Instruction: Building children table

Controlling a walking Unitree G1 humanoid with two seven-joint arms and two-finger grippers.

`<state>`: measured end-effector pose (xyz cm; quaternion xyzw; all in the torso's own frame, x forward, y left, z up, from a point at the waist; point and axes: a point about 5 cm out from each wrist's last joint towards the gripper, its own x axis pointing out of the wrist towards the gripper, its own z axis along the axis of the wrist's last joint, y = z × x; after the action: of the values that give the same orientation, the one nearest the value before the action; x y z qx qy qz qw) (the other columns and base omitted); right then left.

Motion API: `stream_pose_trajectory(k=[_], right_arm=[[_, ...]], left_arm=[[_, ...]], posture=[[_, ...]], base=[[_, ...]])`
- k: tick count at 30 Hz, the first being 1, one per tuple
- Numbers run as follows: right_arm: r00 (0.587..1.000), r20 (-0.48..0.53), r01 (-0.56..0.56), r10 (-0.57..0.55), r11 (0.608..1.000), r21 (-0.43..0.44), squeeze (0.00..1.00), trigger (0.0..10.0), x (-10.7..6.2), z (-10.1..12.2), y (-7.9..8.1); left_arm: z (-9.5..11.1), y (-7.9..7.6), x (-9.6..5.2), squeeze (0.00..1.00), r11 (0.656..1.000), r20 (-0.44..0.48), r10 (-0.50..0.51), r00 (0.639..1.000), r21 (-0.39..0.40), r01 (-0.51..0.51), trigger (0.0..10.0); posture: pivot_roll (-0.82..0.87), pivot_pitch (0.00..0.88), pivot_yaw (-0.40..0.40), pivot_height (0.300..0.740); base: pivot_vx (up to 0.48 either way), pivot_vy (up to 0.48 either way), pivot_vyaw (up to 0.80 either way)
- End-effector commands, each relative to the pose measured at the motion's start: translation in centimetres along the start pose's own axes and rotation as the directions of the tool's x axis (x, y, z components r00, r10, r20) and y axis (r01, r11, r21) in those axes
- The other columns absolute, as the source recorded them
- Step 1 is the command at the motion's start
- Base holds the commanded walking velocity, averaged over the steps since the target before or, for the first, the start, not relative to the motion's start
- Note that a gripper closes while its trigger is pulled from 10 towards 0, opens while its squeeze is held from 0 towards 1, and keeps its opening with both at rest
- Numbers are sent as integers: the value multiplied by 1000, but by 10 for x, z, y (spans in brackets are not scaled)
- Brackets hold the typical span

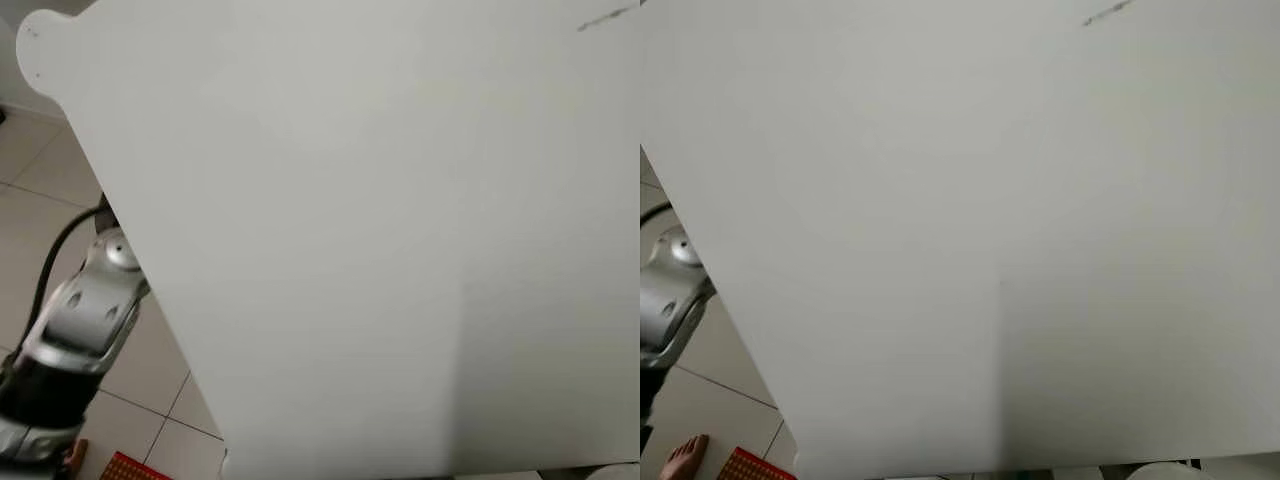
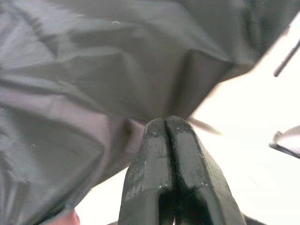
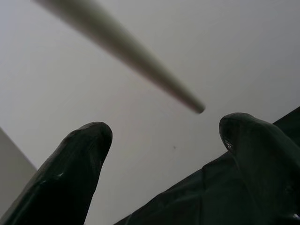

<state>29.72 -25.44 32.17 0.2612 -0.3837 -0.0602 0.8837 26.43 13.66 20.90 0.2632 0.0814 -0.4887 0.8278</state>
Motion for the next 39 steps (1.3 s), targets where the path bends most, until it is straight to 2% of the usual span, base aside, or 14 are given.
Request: stream_pose_trajectory(k=[1,9,11,14,15,17,19,20,21,24,26,29,31,39], right_arm=[[1000,22,-13,12,1000,9,0,10000,1,6,5],[1000,15,-13,13,1000,-15,0,10000,-5,10,4],[1000,5,-11,11,1000,-20,0,10000,-6,9,3],[1000,-4,-19,19,999,-29,0,10000,-8,8,4],[1000,-9,-23,23,999,-32,0,10000,-8,7,4],[999,-18,-29,28,999,-45,0,10000,-10,7,4],[999,-21,-29,28,998,-50,0,10000,-10,8,4],[999,-21,-29,28,998,-50,0,10000,-10,8,4],[999,-33,-30,27,997,-75,0,10000,-12,9,0],[999,-37,-30,27,996,-82,0,10000,-13,10,-1],[997,-77,-39,30,993,-116,0,10000,-18,7,-6],[991,-126,-55,35,986,-156,0,10000,-23,1,-10],[959,-275,-136,62,956,-258,0,10000,-47,-19,-18],[898,-422,-277,121,902,-332,0,10000,-79,-36,-18]], left_arm=[[15,-7,-6,0,998,41,-48,998,48,46,10000],[10,-18,-33,0,986,-101,-114,988,110,125,10000],[2,-18,-34,0,972,-183,-80,980,205,118,10000],[-2,-15,-27,0,988,-124,15,992,152,4,10000],[1,-11,-22,0,990,-52,89,995,111,-83,10000],[6,-5,-18,0,967,88,256,963,-35,-254,10000],[8,-4,-18,0,952,123,302,945,-84,-293,10000],[8,-4,-18,0,952,123,302,945,-84,-293,10000],[19,-17,-24,0,965,205,242,948,-147,-215,10000],[24,-23,-26,0,975,233,193,953,-150,-161,10000],[40,-29,-33,0,988,292,119,949,-132,-83,10000],[51,-27,-37,0,992,328,93,940,-107,-61,10000],[76,-15,-46,0,995,409,72,910,-88,-39,10000],[85,-7,-49,0,995,435,84,896,-90,-50,10000]], posture=[[101,128,60,740],[101,112,61,740],[103,111,59,740],[102,110,59,740],[100,109,59,740],[84,111,60,740],[82,111,59,740],[82,111,59,740],[79,116,51,740],[79,116,51,740],[90,121,35,740],[95,125,32,740],[101,134,29,740],[94,147,35,740]], base=[[0,0,0],[0,0,0],[0,0,0],[0,0,0],[0,0,0],[0,0,0],[0,0,0],[0,0,0],[0,0,0],[0,0,0],[0,0,0],[0,0,0],[0,0,0],[0,0,0]])
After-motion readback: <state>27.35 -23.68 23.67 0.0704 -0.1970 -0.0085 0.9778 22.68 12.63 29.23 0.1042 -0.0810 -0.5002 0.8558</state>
